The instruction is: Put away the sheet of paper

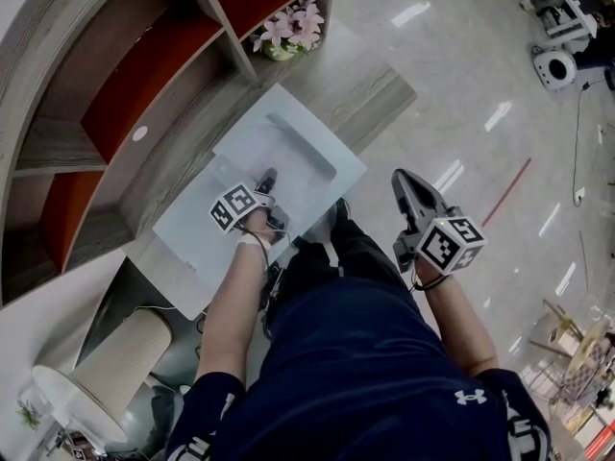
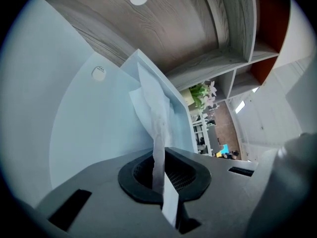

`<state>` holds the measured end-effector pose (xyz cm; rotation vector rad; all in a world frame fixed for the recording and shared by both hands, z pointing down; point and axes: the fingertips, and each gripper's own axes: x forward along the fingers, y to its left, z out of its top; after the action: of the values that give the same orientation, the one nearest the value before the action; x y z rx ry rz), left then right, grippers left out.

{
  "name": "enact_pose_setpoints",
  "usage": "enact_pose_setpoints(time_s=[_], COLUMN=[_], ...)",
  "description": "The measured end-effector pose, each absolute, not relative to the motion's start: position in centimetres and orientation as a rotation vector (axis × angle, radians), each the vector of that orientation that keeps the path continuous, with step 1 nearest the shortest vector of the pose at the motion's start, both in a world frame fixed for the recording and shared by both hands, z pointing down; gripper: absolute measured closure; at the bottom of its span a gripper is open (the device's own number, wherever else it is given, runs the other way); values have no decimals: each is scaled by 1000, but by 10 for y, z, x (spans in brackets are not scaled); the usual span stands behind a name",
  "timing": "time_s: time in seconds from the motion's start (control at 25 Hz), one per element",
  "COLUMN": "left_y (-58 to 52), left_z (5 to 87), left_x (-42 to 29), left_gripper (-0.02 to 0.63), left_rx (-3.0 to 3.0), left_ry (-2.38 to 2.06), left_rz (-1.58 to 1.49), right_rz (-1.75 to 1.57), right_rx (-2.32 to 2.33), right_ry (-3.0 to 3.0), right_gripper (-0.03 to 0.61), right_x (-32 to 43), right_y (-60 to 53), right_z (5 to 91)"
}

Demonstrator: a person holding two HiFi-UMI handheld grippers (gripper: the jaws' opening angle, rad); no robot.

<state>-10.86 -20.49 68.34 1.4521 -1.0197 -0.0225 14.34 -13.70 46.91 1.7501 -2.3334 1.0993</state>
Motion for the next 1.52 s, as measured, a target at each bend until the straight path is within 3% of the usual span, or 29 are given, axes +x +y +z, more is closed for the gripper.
enact_pose_setpoints(time_s=[0.4,0.6,0.72,1.0,1.16,1.28,1.52], left_y=[-216,-210,-205,-188,-186,-186,-170], left_z=[684,682,672,634,564,500,404], left_x=[-88,-94,-103,-151,-179,-191,-201], left_gripper=[592,340,293,300,421,551,588], left_rx=[1460,1485,1518,1459,1611,1750,1863], left_ry=[-1006,-1022,-1040,-1089,-1138,-1154,-1155], left_rz=[10,104,126,-44,-156,-249,-429], right_rz=[1103,1098,1094,1065,1011,946,828], right_rx=[1746,1718,1689,1578,1497,1408,1233], right_ry=[-2329,-2346,-2365,-2428,-2480,-2542,-2761], right_gripper=[565,565,565,565,565,565,565], right_x=[142,135,127,101,82,61,15], right_y=[-137,-140,-143,-156,-165,-172,-179], right_z=[469,468,468,465,457,444,392])
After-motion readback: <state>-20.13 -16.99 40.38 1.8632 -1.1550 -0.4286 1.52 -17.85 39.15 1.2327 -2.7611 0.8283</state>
